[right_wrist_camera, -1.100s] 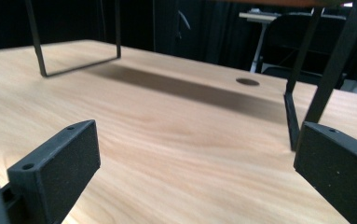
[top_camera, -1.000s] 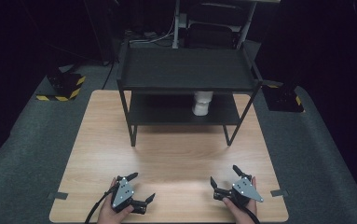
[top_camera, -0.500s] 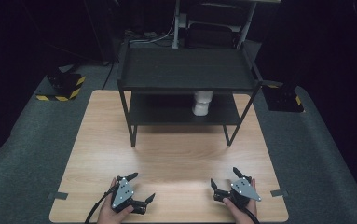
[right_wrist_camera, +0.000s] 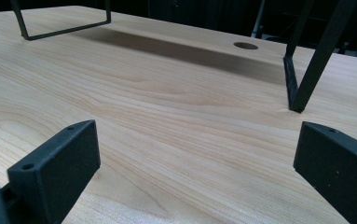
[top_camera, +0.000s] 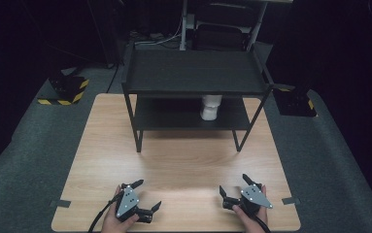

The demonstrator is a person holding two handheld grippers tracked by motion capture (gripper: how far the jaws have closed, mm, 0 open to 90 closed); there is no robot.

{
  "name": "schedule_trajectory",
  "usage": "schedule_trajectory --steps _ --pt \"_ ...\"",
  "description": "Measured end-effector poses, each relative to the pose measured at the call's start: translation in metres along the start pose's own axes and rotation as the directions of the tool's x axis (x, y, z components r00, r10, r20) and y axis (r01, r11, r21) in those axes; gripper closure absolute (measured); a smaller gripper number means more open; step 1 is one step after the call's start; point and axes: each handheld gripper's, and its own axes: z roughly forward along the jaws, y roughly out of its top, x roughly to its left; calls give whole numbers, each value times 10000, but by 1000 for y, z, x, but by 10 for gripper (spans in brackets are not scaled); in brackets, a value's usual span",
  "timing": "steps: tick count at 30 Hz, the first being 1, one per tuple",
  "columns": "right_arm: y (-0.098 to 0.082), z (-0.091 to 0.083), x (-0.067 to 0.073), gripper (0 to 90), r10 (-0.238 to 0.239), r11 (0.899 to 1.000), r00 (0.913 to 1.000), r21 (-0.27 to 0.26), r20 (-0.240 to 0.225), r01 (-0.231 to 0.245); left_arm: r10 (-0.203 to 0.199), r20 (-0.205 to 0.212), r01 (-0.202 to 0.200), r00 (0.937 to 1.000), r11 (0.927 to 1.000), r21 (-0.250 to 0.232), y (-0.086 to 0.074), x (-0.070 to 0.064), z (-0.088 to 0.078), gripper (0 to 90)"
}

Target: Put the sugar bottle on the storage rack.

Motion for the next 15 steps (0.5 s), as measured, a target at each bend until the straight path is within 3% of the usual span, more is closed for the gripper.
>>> schedule_trajectory --steps 15 --pt "-2 -2 -4 1 91 9999 9999 -75 -111 -92 -57 81 56 10000 9999 146 3 2 2 5"
